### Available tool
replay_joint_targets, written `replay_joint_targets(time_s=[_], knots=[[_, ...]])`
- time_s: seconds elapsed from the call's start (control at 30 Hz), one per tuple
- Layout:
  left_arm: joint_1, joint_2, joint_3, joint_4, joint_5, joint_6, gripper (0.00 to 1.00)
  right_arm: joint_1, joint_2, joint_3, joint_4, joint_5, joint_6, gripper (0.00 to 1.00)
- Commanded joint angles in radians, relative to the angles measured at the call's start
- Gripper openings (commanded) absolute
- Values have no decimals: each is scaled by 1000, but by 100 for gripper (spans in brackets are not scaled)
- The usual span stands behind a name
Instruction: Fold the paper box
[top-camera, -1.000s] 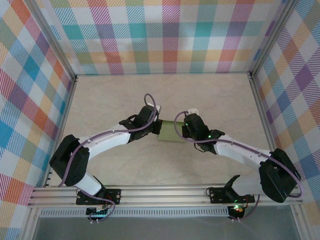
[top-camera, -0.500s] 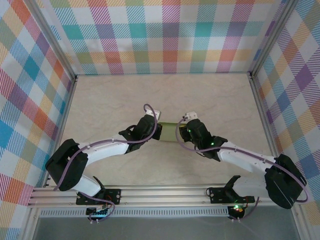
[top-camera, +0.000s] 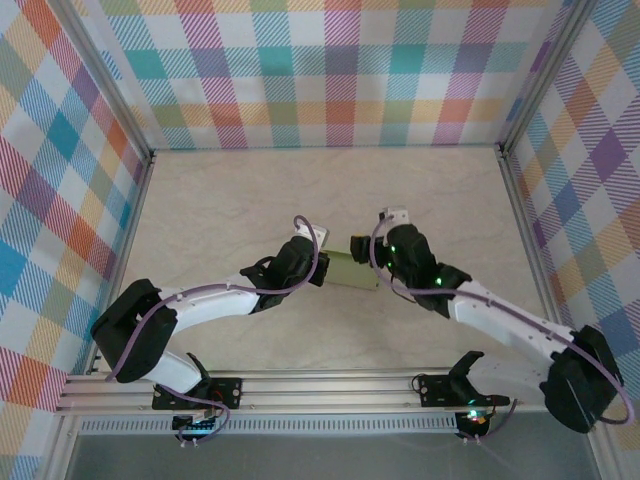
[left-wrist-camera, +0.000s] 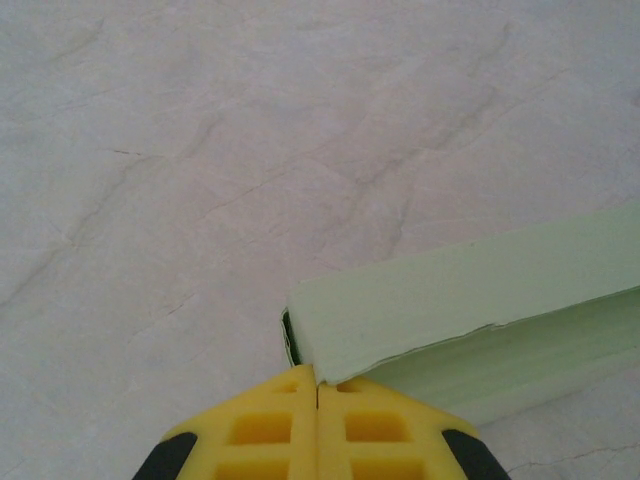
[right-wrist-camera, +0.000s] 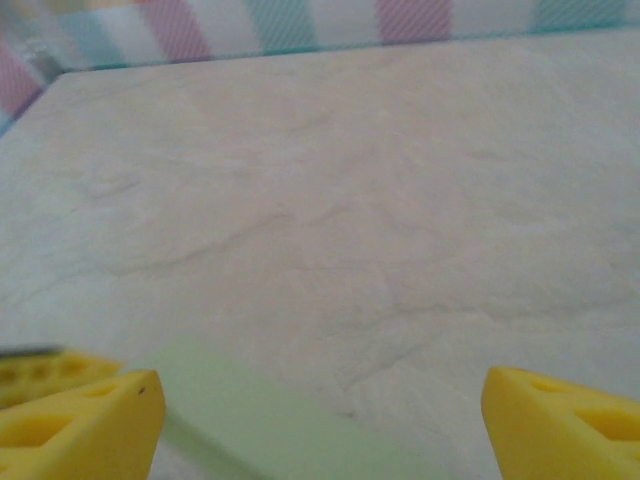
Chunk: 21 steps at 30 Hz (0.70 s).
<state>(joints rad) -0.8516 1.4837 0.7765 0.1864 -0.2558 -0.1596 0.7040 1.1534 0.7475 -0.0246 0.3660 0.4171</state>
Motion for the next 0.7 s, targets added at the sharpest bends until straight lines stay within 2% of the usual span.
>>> replay_joint_targets(time_s=[0.0, 0.27, 0.43, 0.67], knots=[[-12, -6, -6, -47, 8, 17, 0, -21, 33, 22, -126, -7, 206, 82], [-12, -21, -19, -45, 14, 22, 0, -25, 81, -82, -95, -39, 234, 77], [-12, -21, -23, -43, 15, 6, 0, -17, 82, -203, 65, -42, 208, 77], [-13, -64, -36, -65, 40, 23, 35, -8, 81, -228, 97, -11, 191, 76]])
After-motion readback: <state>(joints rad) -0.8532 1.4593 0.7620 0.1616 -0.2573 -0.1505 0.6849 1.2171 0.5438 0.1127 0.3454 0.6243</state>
